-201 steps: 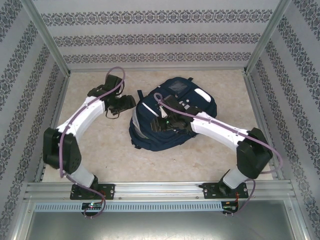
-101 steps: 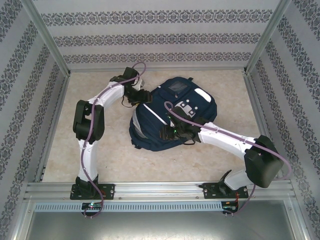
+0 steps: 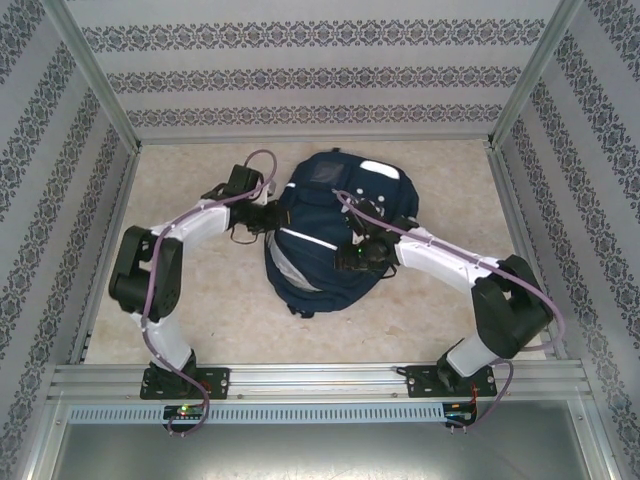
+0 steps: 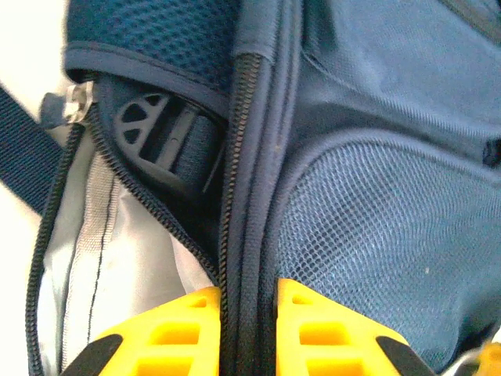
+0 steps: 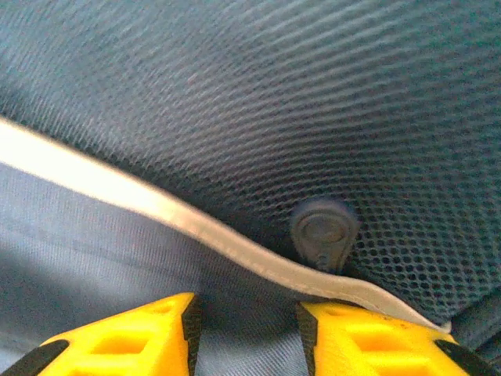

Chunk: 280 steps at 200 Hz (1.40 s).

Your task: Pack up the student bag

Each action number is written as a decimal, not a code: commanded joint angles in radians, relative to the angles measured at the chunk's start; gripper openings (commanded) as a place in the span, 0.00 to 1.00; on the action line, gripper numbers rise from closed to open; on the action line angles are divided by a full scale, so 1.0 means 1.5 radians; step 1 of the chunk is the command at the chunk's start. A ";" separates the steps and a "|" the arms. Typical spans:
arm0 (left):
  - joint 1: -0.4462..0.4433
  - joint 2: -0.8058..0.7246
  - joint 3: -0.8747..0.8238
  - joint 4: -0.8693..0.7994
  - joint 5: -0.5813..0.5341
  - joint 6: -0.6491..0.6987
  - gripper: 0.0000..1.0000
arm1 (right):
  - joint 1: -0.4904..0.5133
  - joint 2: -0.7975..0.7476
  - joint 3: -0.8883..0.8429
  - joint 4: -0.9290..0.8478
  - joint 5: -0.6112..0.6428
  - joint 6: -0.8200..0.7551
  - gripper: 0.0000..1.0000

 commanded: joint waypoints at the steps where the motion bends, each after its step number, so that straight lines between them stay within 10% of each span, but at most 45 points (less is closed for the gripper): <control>1: -0.078 -0.060 -0.087 -0.073 0.028 -0.051 0.00 | -0.062 0.078 0.053 0.045 0.072 -0.058 0.43; 43: -0.224 -0.088 -0.095 -0.026 -0.023 -0.143 0.02 | -0.123 0.200 0.207 0.007 0.056 -0.112 0.43; 114: -0.303 -0.049 0.047 -0.125 -0.118 -0.159 0.55 | -0.165 0.220 0.327 -0.041 0.042 -0.145 0.47; 182: -0.176 -0.201 -0.067 -0.201 -0.184 -0.190 0.58 | -0.093 -0.022 0.118 0.086 0.035 -0.103 0.55; 280: -0.017 -0.102 -0.204 0.094 -0.047 -0.262 0.61 | 0.181 -0.120 -0.011 0.101 0.197 -0.019 0.55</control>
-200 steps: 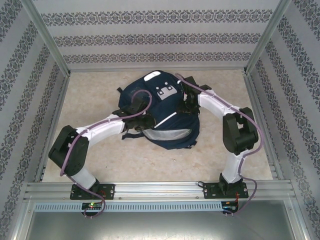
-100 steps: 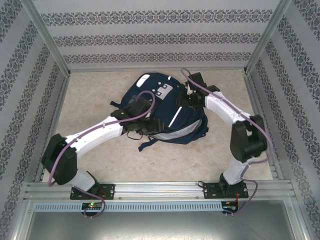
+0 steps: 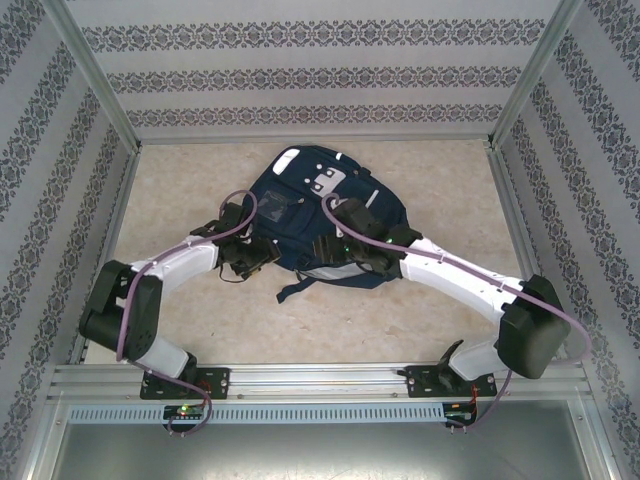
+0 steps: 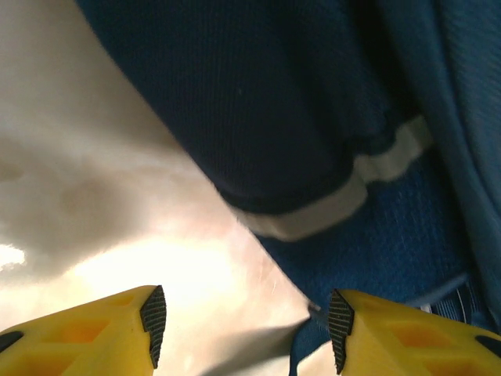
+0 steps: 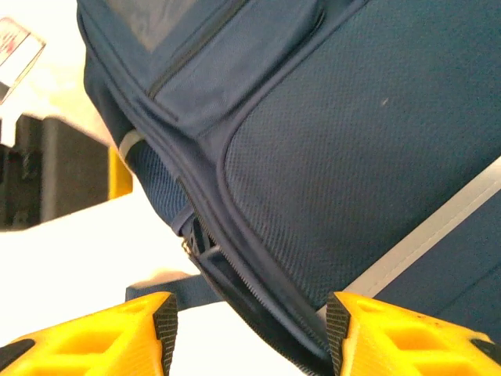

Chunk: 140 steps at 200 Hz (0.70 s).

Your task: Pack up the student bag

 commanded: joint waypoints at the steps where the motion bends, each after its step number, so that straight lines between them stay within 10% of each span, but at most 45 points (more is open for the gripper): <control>1: 0.008 0.023 -0.010 0.111 0.032 -0.028 0.61 | 0.036 -0.007 -0.014 0.006 0.060 0.042 0.55; 63: 0.006 0.087 -0.029 0.241 0.073 -0.067 0.64 | 0.120 0.034 -0.022 0.015 0.101 0.083 0.55; 103: 0.005 0.100 -0.027 0.261 0.067 -0.091 0.08 | 0.164 0.101 0.007 0.008 0.133 0.084 0.51; 140: -0.008 0.064 -0.020 0.214 0.034 -0.079 0.03 | 0.187 0.184 0.045 0.001 0.161 0.097 0.41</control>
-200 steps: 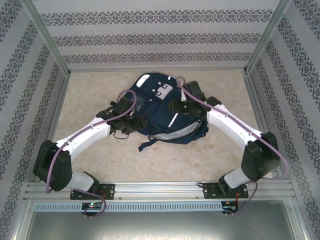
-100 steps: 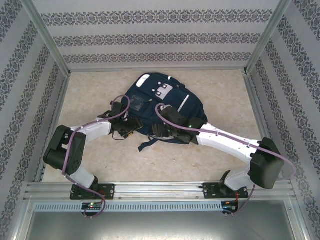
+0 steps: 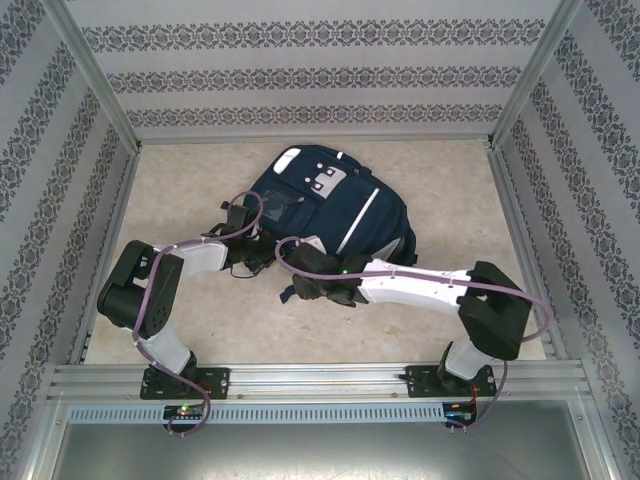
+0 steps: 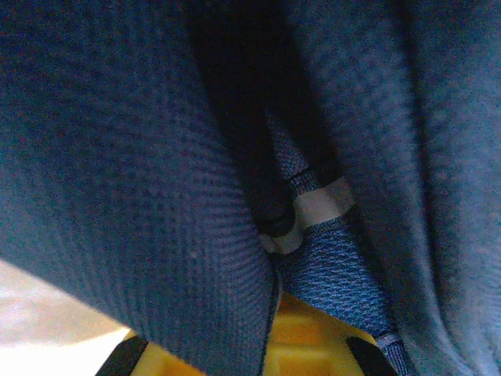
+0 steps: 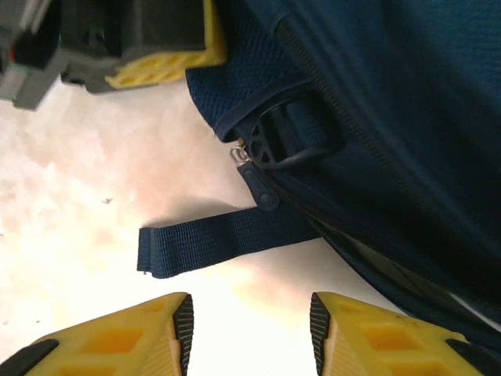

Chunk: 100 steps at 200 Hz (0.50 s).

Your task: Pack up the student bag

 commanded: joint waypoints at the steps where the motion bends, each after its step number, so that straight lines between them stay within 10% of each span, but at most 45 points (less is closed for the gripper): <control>1: -0.009 -0.023 0.007 0.002 -0.028 0.001 0.03 | 0.013 0.049 0.041 -0.007 0.045 0.018 0.41; 100: -0.009 0.018 0.031 -0.025 -0.011 0.019 0.04 | -0.006 0.219 0.147 -0.036 0.091 -0.026 0.35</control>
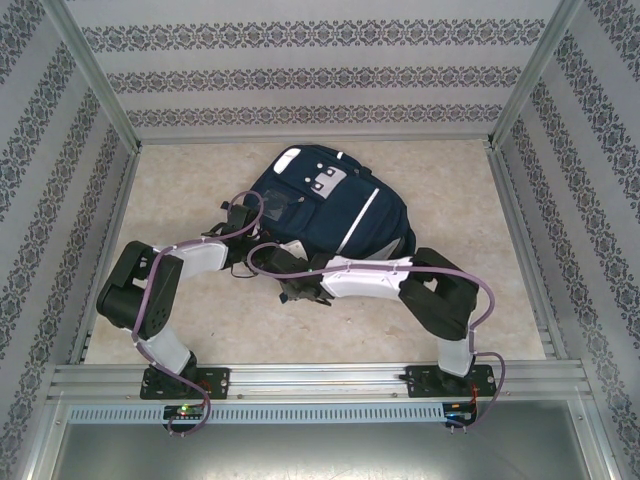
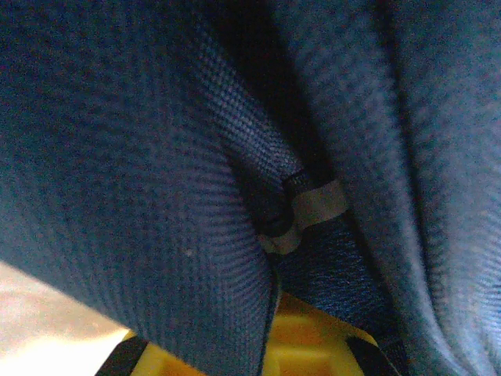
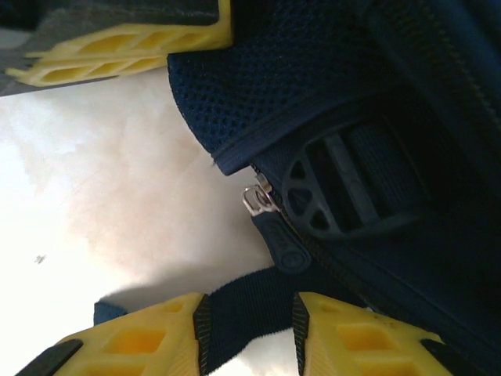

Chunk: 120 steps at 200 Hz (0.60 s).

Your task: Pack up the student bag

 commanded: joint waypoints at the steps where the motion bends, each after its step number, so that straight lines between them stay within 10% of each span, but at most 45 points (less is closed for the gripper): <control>1: -0.005 0.019 0.023 -0.010 -0.002 0.018 0.04 | -0.011 0.032 0.035 -0.026 0.038 -0.022 0.36; 120: -0.011 0.021 0.026 -0.004 0.010 -0.001 0.04 | -0.059 0.115 0.064 0.008 -0.002 -0.032 0.24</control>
